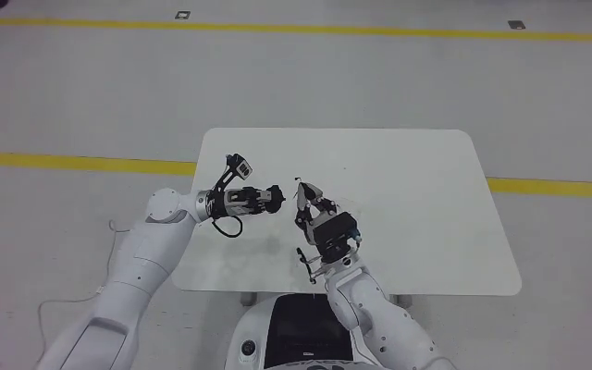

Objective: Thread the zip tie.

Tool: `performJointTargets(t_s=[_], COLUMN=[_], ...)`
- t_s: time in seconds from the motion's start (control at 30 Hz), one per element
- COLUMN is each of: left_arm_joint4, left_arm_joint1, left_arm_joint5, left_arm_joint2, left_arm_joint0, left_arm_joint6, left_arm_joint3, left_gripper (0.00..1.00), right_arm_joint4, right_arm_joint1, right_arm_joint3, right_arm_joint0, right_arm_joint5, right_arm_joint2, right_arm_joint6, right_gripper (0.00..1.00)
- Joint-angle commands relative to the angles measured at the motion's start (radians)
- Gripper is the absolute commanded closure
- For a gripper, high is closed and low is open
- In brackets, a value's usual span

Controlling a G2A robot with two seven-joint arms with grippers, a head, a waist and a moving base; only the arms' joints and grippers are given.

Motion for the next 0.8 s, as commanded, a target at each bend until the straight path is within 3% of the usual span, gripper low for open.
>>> performJointTargets(t_s=[0.0, 0.4, 0.77], left_arm_joint4=[0.000, 0.000, 0.000], left_arm_joint1=[0.000, 0.000, 0.000], left_arm_joint5=[0.000, 0.000, 0.000], left_arm_joint2=[0.000, 0.000, 0.000], left_arm_joint0=[0.000, 0.000, 0.000], left_arm_joint6=[0.000, 0.000, 0.000], left_arm_joint3=[0.000, 0.000, 0.000], left_gripper=[1.00, 1.00, 1.00], right_arm_joint4=[-0.009, -0.061, -0.069], right_arm_joint1=[-0.004, -0.020, -0.020], right_arm_joint3=[0.009, 0.037, 0.031], right_arm_joint0=[0.005, 0.024, 0.021], right_arm_joint5=[0.010, 0.067, 0.065], right_arm_joint2=[-0.012, -0.050, -0.046], right_arm_joint6=[-0.001, -0.009, -0.002], right_gripper=[1.00, 1.00, 1.00])
